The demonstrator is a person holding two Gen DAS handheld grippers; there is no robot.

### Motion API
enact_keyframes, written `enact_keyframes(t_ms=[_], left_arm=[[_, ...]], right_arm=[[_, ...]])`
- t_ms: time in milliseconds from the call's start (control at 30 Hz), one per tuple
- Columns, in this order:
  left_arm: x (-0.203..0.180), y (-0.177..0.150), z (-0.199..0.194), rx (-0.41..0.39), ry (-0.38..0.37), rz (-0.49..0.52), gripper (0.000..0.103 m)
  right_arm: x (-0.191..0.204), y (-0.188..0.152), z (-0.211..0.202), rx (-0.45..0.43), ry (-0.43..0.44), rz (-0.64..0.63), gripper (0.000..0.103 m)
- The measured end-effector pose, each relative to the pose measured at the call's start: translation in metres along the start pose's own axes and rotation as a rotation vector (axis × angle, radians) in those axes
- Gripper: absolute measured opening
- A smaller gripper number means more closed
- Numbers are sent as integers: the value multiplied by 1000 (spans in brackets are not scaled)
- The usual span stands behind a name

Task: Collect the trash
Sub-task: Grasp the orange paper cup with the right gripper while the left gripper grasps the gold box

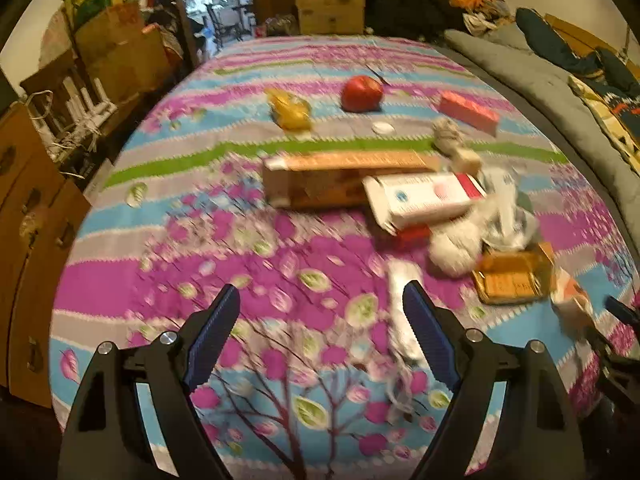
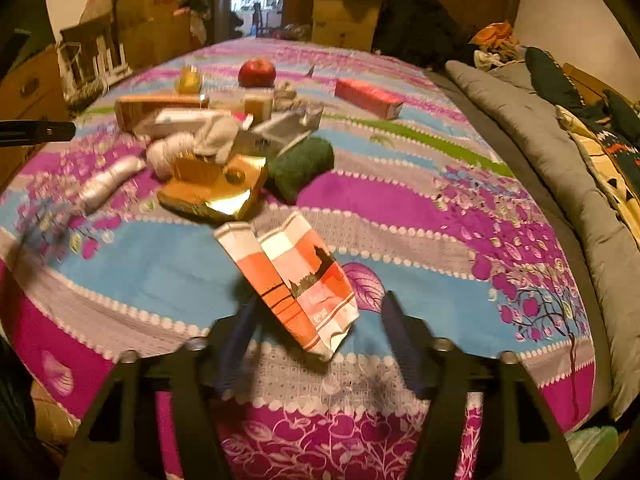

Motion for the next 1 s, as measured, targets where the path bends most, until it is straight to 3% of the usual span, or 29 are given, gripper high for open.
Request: enact_keyframes(t_ms=[33,67,100,267,367,567,667,900,933,1000], left_arm=[[-6,-4,1,6,-8,17,80],[-11,-6,1,8,-14,29,80],[-21,-9,1,11,-28,57,80],[-72,-14,-1,6,-116,250,80],[-109,-8,6,42,-215,454,80],[-165,-12,25,-11,-179,922,83],[-179,-8,37,18,-190,1060,83],[-185,8,68,161,-289,1126,80],[-184,12,69,183,-306,1110,75],[-180,23,69,183,-292,1053,49]], right_arm=[[-1,0,7,20,-1,-4,38],[-1,0,10,31,10,3,17],[-4,-1,13,42,27,21,12],[-18,-11,-9,6,66,118,12],[-32,-21,-32,-14,114,208,12],[-55,-44,-68,-35,172,347,12],[-59,-53,-81,-49,168,373,12],[-64,-63,-90,-48,178,406,12],[-65,-64,-90,-46,179,407,12],[-65,-64,-87,-44,180,410,12]])
Point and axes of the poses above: each gripper's, at about its wrist camera, not at the fingertips, and z roughly the way its jaws point, x to its left, y to its top, the point moved 1 cm from there along z, roughly the way its jaws point, and after that the axes turned 7 degrees about x, right-handed, at the moved point
